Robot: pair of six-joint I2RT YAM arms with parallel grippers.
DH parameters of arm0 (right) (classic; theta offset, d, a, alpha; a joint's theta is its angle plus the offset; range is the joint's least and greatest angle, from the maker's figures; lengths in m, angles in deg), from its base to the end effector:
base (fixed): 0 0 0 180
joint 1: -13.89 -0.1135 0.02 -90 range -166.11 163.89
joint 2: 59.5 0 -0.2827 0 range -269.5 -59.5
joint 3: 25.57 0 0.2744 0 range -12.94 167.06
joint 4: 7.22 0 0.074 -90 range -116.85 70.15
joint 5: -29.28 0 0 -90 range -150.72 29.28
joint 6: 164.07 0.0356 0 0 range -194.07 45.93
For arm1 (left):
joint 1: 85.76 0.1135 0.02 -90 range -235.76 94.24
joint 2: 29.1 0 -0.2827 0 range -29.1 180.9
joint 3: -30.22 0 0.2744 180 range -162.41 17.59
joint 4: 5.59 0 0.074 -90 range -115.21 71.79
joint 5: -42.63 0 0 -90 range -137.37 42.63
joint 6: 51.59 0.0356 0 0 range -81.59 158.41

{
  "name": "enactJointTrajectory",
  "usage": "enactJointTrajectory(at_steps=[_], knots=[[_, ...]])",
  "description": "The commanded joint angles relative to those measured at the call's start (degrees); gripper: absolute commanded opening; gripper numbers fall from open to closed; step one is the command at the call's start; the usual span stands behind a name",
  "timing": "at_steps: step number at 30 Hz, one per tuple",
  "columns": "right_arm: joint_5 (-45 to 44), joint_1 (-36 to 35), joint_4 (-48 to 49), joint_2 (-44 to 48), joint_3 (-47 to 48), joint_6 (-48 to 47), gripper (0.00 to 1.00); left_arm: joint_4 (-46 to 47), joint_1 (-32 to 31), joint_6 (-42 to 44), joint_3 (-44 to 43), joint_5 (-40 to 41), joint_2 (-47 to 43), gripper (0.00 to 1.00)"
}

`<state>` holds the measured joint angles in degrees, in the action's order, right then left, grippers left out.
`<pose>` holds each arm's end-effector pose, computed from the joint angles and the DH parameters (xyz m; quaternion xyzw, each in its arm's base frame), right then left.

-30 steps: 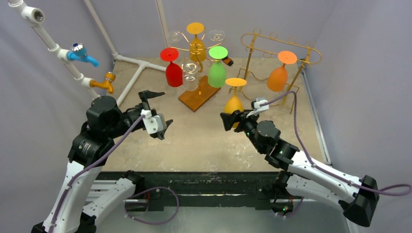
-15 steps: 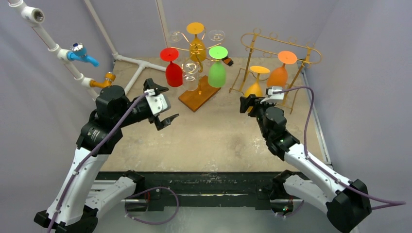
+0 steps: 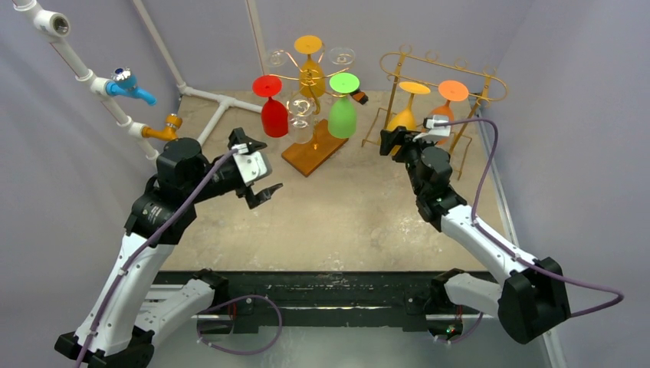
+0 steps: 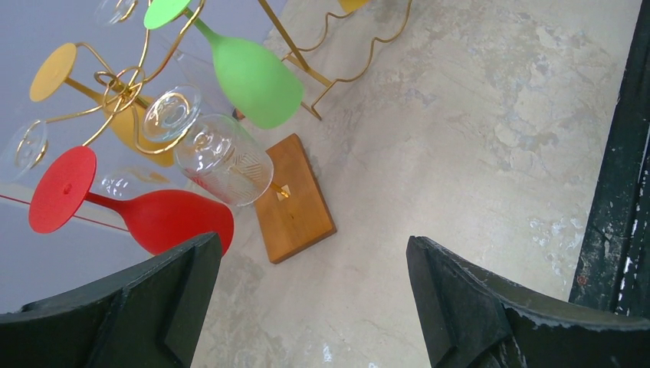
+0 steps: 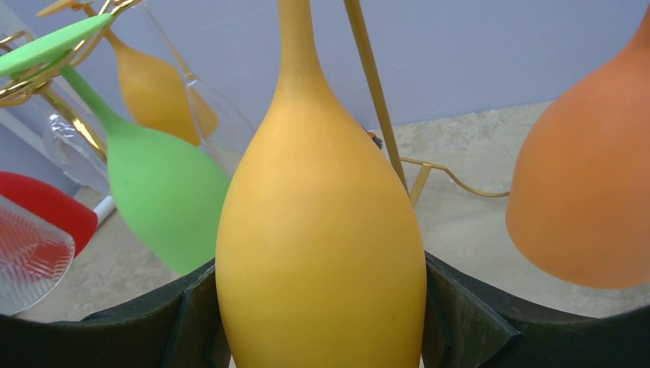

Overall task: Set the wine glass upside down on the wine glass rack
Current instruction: Turn the wine glass upside down at the wine rack.

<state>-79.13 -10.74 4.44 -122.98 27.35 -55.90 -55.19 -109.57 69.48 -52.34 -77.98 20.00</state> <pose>0.2513 0.1028 0.3182 0.0751 0.6966 0.1528 0.6970 0.1430 -0.0829 0.4494 0.4961 0.6112 -0.1739 0.5917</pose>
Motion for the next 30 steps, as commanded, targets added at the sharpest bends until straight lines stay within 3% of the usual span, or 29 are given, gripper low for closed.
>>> enactJointTrajectory(at_steps=[1,14,30], knots=[[1.7,2.1,5.9,-1.9,3.1,0.4,0.74,1.7,-0.2,0.9,0.7,-0.4,-0.9,1.0],[4.3,5.5,7.7,-7.9,7.4,1.5,0.74,1.8,-0.2,2.9,2.2,0.3,-0.4,1.0],[5.0,7.7,9.2,-9.7,6.4,3.6,0.75,2.3,-0.2,4.0,3.0,1.2,0.0,1.0]])
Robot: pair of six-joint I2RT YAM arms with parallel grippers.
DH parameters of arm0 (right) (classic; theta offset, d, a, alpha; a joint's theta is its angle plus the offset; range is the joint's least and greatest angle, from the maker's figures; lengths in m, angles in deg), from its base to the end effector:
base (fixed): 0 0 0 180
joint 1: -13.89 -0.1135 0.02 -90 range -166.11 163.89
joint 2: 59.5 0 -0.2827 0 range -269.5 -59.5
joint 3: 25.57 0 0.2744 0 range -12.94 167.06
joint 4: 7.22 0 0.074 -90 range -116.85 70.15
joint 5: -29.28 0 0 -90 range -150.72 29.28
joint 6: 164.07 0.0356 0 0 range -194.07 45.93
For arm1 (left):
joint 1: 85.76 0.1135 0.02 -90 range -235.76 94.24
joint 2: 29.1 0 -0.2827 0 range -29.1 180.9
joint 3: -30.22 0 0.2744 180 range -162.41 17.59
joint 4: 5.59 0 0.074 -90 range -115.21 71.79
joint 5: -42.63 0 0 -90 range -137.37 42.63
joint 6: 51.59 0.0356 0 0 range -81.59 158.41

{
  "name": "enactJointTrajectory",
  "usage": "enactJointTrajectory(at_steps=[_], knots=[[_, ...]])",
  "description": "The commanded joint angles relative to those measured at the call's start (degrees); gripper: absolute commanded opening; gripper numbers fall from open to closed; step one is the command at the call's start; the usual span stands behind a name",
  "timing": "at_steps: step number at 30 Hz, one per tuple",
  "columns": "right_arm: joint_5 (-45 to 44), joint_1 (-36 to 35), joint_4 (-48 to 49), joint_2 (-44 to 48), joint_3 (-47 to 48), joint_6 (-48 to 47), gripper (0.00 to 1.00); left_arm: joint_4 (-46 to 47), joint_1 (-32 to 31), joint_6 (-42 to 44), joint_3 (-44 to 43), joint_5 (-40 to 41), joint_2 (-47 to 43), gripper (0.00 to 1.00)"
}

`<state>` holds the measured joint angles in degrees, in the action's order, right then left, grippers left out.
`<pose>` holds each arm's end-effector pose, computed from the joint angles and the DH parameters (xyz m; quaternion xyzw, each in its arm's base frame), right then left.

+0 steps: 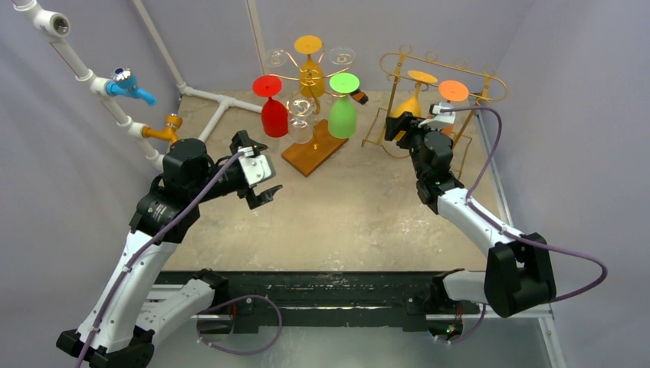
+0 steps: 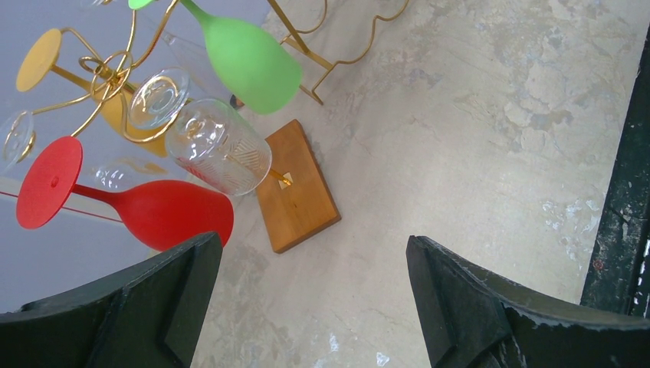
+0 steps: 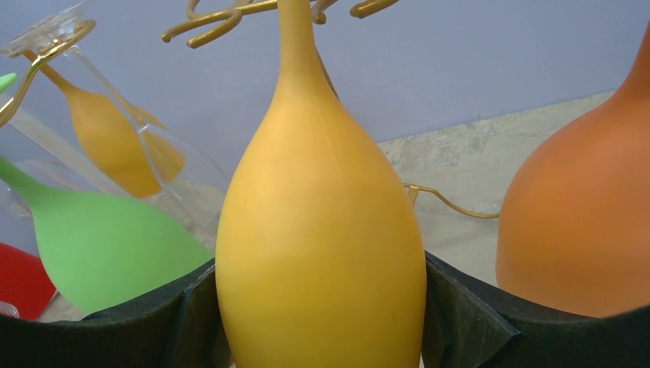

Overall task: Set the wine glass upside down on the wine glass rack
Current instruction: Turn the wine glass upside down at the wine rack.

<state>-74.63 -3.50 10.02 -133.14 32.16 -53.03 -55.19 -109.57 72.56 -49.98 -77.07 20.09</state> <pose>0.3010 0.0853 0.3121 0.1087 0.6906 0.1538 0.6983 0.1483 -0.0847 0.4354 0.5111 0.6142 -0.1564 0.5806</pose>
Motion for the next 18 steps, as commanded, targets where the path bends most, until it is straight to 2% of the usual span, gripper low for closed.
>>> enactJointTrajectory(at_steps=[1,18], knots=[[0.6,0.6,3.7,0.4,1.5,0.7,0.75,2.4,-0.2,0.9,0.8,0.2,-0.1,1.0],[0.3,1.0,2.6,-2.9,2.8,1.7,0.78,1.6,-0.2,1.3,0.8,1.2,-0.6,1.0]])
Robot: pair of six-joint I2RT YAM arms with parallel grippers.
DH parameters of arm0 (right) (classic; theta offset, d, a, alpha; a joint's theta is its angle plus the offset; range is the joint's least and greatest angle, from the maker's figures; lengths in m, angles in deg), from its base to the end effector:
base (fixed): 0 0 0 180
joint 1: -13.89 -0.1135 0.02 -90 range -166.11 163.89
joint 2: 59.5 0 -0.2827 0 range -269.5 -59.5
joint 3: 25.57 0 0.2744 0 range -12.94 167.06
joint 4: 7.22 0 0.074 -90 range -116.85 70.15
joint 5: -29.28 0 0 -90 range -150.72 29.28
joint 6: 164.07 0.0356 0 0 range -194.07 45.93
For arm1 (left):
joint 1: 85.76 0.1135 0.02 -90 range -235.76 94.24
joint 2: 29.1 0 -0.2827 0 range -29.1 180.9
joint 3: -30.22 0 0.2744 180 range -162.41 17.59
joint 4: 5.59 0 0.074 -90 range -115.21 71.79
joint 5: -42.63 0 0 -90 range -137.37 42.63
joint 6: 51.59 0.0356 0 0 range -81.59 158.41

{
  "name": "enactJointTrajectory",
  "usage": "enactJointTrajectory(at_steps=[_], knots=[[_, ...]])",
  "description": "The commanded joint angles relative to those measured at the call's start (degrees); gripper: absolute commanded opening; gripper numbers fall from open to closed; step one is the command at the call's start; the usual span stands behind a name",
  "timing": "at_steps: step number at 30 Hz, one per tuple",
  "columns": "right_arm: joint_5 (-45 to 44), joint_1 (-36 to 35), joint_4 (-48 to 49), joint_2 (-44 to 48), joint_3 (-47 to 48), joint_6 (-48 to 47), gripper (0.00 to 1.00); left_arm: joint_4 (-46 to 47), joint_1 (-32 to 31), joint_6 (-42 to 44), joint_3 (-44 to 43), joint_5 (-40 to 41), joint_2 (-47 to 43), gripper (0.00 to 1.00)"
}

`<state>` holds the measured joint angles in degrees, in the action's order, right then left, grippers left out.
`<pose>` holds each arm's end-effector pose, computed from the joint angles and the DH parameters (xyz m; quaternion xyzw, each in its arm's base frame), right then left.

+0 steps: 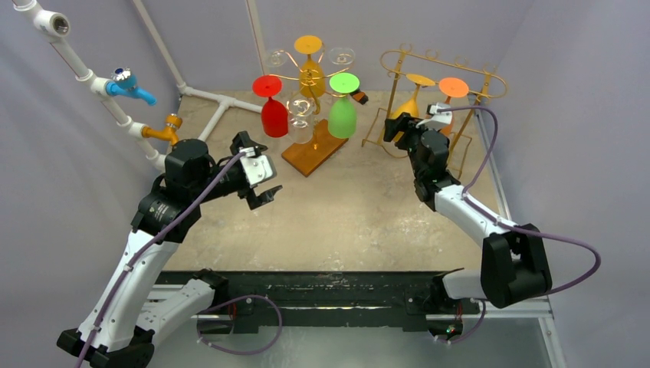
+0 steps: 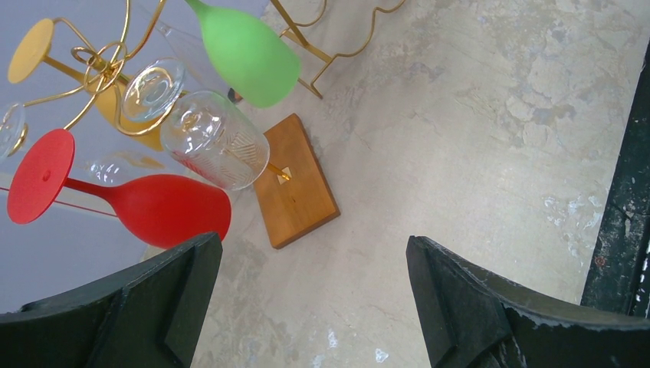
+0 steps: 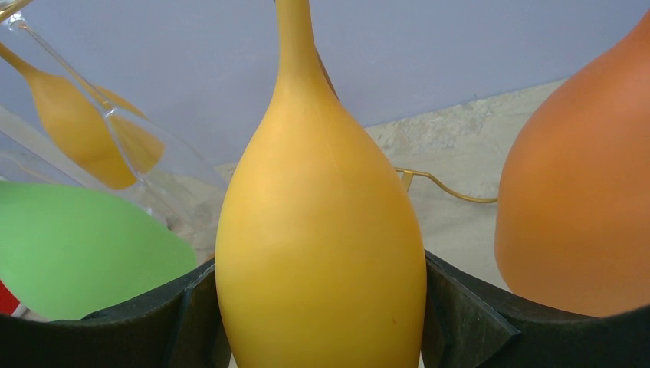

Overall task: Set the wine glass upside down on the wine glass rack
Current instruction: Turn the wine glass upside down at the wine rack.

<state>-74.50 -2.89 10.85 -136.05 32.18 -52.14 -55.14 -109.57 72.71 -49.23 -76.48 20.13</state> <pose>0.3113 0.0850 0.2986 0.1159 0.7020 0.1506 0.6864 0.1501 -0.0852 0.4309 0.5105 0.6196 -0.1530 0.5762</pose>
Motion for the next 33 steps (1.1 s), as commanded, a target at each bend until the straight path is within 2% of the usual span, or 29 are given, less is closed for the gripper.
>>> enactJointTrajectory(at_steps=[1,14,29,33], knots=[[0.2,0.3,1.8,-0.1,2.8,0.8,0.78,1.4,-0.2,1.3,0.2,0.7,-0.6,1.0],[-1.0,0.4,2.7,1.4,1.5,1.5,0.79,1.5,-0.2,1.2,0.9,0.8,-1.1,1.0],[-6.0,0.4,-0.3,-1.0,2.3,3.2,0.99,1.3,-0.2,1.4,1.3,0.9,-1.2,1.0],[-5.4,0.4,-1.1,-1.8,2.8,3.5,0.99,1.5,-0.2,1.3,1.3,0.6,-1.1,1.0]])
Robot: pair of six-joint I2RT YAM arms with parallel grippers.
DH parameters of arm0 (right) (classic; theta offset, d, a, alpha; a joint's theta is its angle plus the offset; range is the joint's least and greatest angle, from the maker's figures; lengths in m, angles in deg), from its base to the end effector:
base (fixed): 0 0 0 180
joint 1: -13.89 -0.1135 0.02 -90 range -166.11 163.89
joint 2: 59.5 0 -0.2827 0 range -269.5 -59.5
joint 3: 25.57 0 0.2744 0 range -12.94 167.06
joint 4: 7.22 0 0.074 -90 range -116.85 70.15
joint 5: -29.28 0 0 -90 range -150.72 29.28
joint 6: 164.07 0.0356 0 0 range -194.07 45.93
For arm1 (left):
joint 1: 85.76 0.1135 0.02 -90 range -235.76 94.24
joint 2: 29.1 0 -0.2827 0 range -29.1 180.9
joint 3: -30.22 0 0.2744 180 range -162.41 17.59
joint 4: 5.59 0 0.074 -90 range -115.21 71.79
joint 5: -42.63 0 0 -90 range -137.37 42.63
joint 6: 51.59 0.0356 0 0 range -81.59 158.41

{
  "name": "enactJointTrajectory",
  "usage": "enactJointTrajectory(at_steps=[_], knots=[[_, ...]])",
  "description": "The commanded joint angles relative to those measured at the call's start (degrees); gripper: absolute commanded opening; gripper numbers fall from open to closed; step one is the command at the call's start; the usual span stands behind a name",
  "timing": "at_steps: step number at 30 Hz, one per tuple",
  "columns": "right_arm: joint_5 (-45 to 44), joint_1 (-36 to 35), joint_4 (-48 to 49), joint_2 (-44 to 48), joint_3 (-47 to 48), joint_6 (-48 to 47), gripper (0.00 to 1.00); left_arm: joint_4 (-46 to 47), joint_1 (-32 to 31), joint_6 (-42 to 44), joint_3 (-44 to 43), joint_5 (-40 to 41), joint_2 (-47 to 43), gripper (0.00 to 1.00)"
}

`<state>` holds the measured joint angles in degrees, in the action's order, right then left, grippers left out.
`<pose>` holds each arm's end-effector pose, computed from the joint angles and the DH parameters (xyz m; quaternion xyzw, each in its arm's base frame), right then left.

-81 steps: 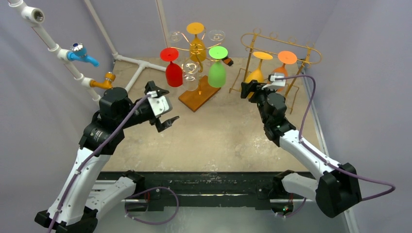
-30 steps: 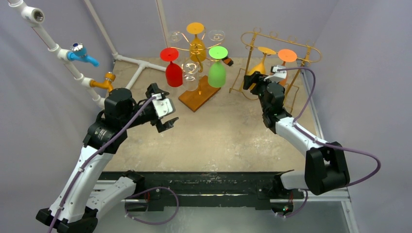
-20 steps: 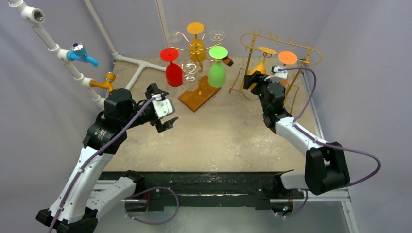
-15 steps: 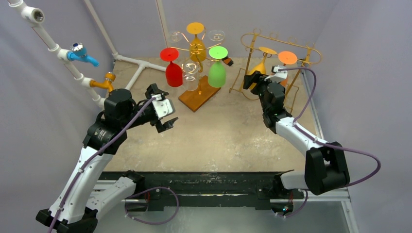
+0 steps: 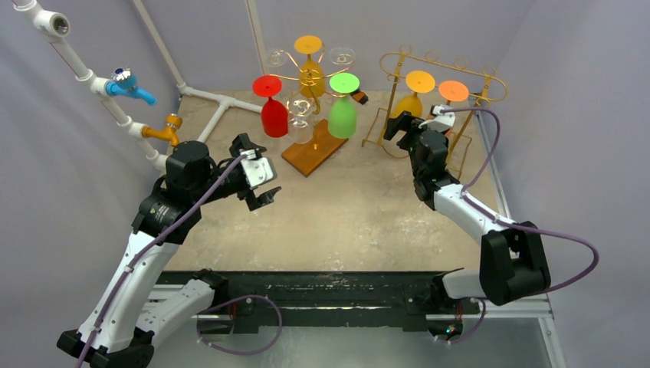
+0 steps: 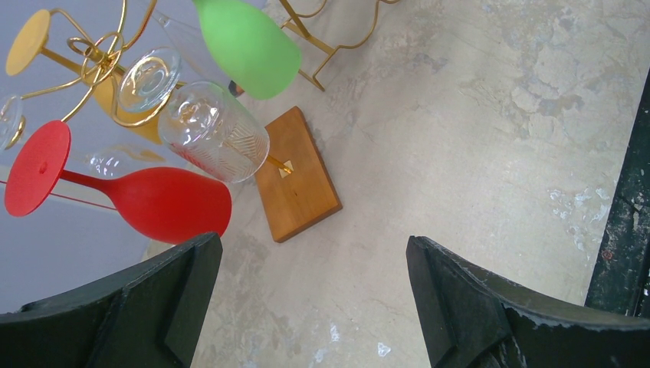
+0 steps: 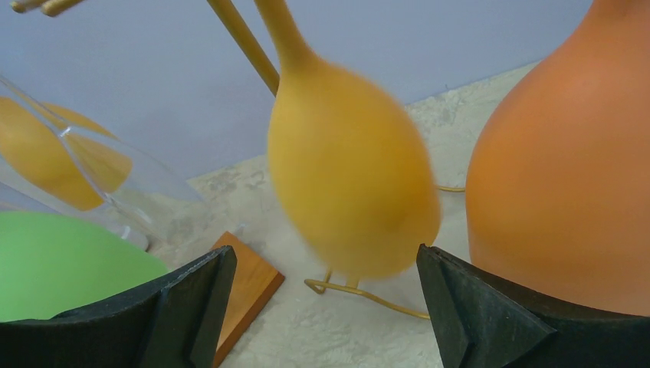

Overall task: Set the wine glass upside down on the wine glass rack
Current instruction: Turn the wine glass upside down at the wine rack, then reset both arms

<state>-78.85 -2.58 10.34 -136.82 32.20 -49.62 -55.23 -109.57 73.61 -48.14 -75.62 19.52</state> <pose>0.3141 0.0813 0.2937 0.1586 0.7010 0.1336 0.6824 0.1491 -0.0842 0.4259 0.5130 0.6219 -0.1435 0.5740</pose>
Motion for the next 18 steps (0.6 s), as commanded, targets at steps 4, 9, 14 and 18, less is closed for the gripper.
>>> enactJointTrajectory(at_steps=[4,9,14,18], knots=[[-0.9,0.1,-1.7,-1.1,2.9,1.6,0.99,1.6,-0.2,0.3,0.3,-0.2,-0.4,1.0],[-0.8,0.1,-1.7,0.6,0.9,2.0,0.99,1.4,-0.2,0.4,0.0,-0.2,-0.3,1.0],[2.6,0.0,-2.1,4.2,-2.2,4.0,0.99,0.8,-0.1,0.3,-0.6,-0.2,0.1,1.0],[4.4,-0.1,-3.2,6.7,-4.6,4.9,0.99,0.9,-0.2,-0.8,-0.7,0.6,0.2,1.0]])
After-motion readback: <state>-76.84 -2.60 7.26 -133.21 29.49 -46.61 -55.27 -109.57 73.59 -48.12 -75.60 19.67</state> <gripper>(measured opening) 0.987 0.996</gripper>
